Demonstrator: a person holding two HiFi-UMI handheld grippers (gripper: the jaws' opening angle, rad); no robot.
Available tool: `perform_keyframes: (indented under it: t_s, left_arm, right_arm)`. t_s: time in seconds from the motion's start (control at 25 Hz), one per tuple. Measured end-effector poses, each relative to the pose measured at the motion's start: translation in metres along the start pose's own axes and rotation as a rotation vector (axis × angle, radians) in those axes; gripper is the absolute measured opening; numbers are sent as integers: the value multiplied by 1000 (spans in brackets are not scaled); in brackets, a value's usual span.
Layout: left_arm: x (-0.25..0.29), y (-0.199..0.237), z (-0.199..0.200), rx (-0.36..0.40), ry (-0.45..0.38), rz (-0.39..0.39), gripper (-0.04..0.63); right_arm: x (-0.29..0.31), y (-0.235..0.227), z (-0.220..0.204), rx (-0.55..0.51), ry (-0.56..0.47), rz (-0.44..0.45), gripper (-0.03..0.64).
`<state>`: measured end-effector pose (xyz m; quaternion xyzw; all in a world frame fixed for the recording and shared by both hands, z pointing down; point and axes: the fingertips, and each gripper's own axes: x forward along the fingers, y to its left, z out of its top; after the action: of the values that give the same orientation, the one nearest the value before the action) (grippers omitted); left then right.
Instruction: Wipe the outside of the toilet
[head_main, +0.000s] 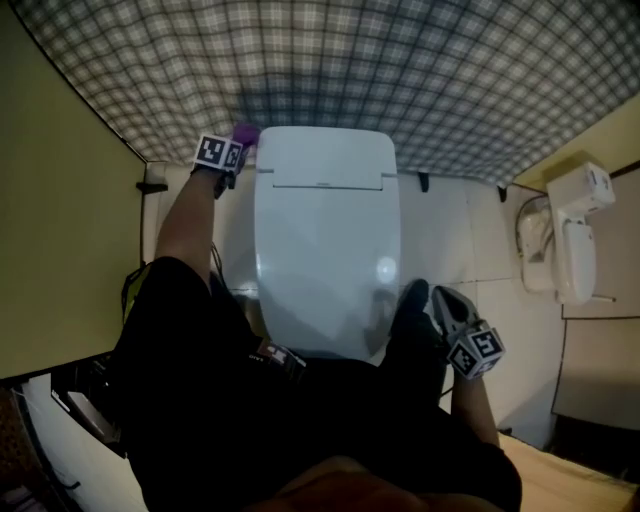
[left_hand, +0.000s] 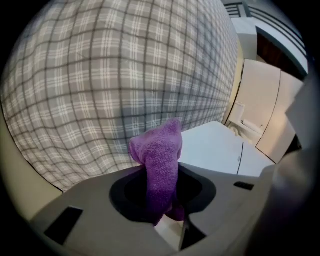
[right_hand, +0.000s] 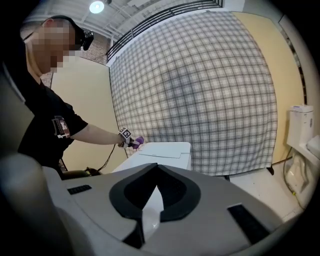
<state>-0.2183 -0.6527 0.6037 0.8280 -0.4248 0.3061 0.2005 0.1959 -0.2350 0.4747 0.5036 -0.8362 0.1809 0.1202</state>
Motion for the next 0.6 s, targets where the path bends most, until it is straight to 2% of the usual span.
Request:
perform_keyframes:
  t_s: [0.12,0.28,0.48,0.6]
  left_arm:
    - [24,5,1,34,42,-51,101]
    - [36,-12,-16,149,121,-153,100]
    - [10,-44,-51,305,168,-241,98]
    - [-14,-81,-68,348,150,-292,97]
  right_arm:
    - [13,-14,-2,30,7,-14,6]
    - [25,-16,-11,65,31,-9,6]
    - [19,-6,-12,71,24,-3,6]
    - [5,5,-7,59,-3,-1,6]
